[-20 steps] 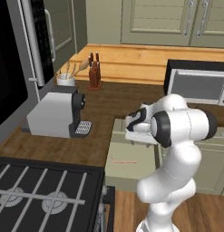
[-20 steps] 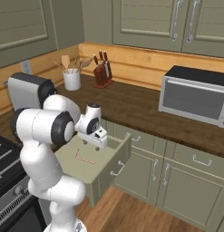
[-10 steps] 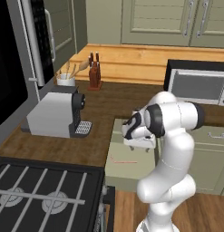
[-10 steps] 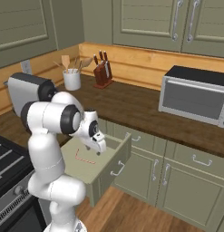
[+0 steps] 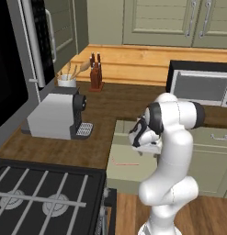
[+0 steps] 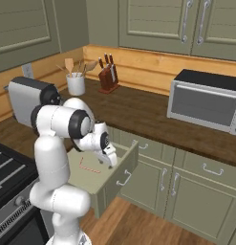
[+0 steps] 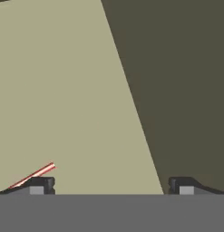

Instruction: Take a straw from the drawer in front and place it inside the glass cup on the dining counter.

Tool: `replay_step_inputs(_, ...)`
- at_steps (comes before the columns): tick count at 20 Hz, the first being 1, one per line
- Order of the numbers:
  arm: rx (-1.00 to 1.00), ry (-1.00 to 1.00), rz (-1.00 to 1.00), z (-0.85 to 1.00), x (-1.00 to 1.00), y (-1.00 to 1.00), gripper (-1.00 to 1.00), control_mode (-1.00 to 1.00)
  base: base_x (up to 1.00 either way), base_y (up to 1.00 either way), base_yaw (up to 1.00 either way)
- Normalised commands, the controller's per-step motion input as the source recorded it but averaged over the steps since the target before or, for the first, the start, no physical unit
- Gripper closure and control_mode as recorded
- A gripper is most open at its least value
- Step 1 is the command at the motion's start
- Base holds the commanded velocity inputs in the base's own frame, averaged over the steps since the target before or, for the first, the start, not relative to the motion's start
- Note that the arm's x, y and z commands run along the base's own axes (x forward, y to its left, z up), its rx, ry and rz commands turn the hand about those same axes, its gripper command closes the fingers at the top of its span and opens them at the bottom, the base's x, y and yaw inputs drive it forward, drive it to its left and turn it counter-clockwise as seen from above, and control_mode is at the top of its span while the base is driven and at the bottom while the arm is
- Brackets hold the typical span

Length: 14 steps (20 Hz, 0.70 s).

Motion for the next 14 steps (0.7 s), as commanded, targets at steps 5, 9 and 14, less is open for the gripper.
replay_step_inputs(5,-0.05,0.0,-0.06,-0.06,0.0,-0.68,-1.0,-1.0,0.0,0.0,0.0)
replay_step_inputs(9,-0.03,0.0,-0.05,0.0,0.0,-0.88,-1.0,-1.0,0.0,0.0,0.0)
replay_step_inputs(14,-0.02,-0.01,-0.05,0.0,-0.23,-1.0,-1.0,-1.0,0.0,0.0,0.0)
